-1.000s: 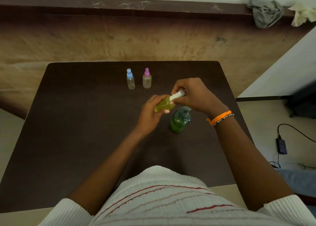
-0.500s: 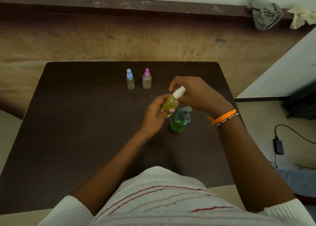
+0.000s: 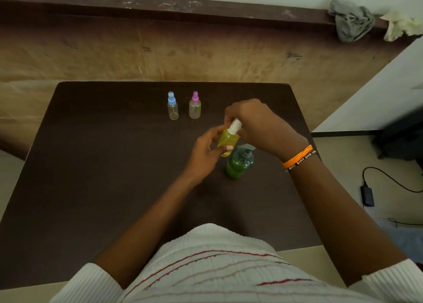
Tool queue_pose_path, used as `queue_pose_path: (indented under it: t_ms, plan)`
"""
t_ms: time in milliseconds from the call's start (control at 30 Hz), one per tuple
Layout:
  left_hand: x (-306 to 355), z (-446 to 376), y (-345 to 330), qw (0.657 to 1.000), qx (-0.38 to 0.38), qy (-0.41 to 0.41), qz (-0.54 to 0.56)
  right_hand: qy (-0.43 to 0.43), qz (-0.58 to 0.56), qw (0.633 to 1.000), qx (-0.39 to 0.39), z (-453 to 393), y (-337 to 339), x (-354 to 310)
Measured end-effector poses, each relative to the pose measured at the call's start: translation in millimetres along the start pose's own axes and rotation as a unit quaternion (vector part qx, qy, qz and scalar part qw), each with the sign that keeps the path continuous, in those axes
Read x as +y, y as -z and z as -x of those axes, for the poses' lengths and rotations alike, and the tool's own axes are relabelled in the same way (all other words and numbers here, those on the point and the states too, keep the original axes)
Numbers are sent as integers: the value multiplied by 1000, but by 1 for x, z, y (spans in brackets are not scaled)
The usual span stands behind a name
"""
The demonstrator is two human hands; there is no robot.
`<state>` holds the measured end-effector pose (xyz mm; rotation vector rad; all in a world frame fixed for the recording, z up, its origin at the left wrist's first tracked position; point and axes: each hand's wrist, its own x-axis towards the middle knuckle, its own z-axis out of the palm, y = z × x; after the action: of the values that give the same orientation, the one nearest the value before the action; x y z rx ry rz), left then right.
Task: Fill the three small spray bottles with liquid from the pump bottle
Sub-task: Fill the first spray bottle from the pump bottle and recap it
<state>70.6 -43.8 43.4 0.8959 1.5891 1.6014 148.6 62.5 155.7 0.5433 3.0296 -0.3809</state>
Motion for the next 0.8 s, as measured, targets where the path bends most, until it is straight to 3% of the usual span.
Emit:
queue_pose_path:
  t_ms: [200,433,600,667,733,800]
  plan:
    - [3,1,0,1000,0,-7,9,-28,12,999,-27,-2,7,-1]
    - [6,-2,-1,999,21,-41,-4,-85,-73,988,103,-1,-1,-9]
    - [4,-3,2,999,24,-40,-20,-32,-91,995,-11,-3,9,6]
    - [4,-4,4,998,28,-49,-20,-12,-141,990,-15,-3,7,14]
    - [6,-5,4,997,42,-63,-23,-33,-193,980,47,-2,-5,14]
    - [8,-6,2,994,57,-87,-44,-91,-192,965,155,0,-23,9]
